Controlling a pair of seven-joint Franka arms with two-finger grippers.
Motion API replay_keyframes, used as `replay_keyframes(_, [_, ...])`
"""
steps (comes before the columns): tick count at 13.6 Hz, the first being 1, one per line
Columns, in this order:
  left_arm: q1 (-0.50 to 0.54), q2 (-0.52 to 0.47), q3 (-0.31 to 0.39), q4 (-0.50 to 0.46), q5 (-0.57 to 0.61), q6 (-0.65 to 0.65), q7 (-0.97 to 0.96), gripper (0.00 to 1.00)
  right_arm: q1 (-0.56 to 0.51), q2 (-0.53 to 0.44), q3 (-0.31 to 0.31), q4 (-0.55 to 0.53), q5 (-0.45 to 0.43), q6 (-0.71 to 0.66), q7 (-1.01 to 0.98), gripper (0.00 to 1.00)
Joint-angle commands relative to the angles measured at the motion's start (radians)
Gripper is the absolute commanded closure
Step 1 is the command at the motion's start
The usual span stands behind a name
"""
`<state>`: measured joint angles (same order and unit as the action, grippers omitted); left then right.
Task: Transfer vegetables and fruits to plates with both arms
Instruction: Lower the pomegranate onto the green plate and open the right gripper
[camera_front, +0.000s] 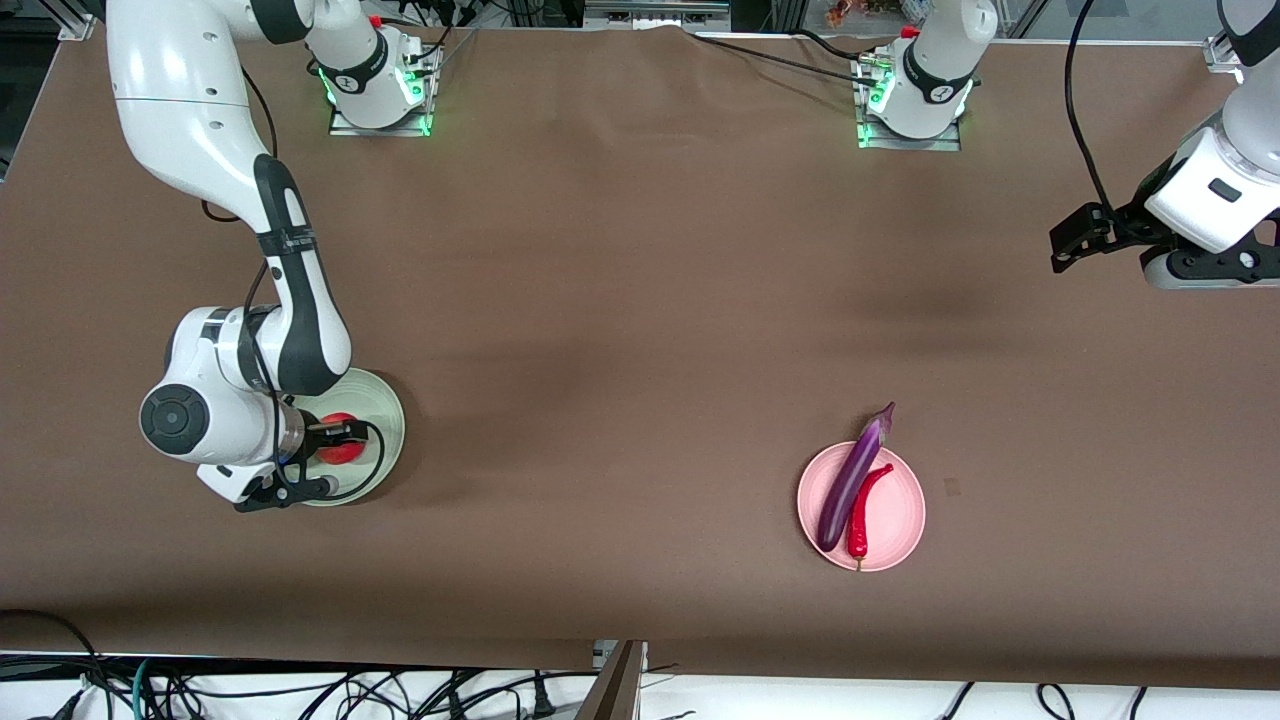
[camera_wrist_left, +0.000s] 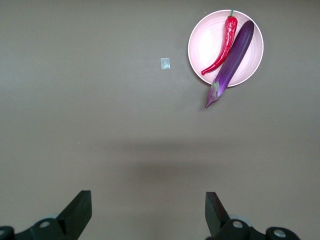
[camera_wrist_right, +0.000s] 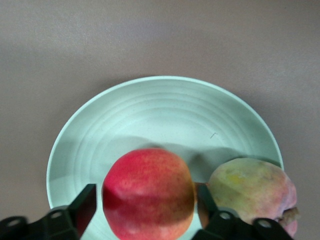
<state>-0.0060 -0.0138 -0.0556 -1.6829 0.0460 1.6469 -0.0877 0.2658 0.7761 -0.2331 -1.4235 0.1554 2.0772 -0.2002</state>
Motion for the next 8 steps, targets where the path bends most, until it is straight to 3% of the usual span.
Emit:
replay_keyframes(1, [-0.008, -0.005, 0.007, 0.003, -0.02, -0.013, 0.017, 0.0, -0.01, -0.062, 0.005, 0.003, 0.007, -0.022, -0.016, 0.0])
replay_keyframes(5, [-0.008, -0.003, 0.007, 0.006, -0.011, -0.016, 0.034, 0.0, -0.011, -0.236, -0.014, 0.014, -0.004, -0.222, -0.015, 0.0])
replay_keyframes(8, [-0.008, -0.003, 0.005, 0.006, -0.011, -0.015, 0.042, 0.0, -0.011, -0.299, -0.052, 0.063, -0.002, -0.362, -0.013, 0.0])
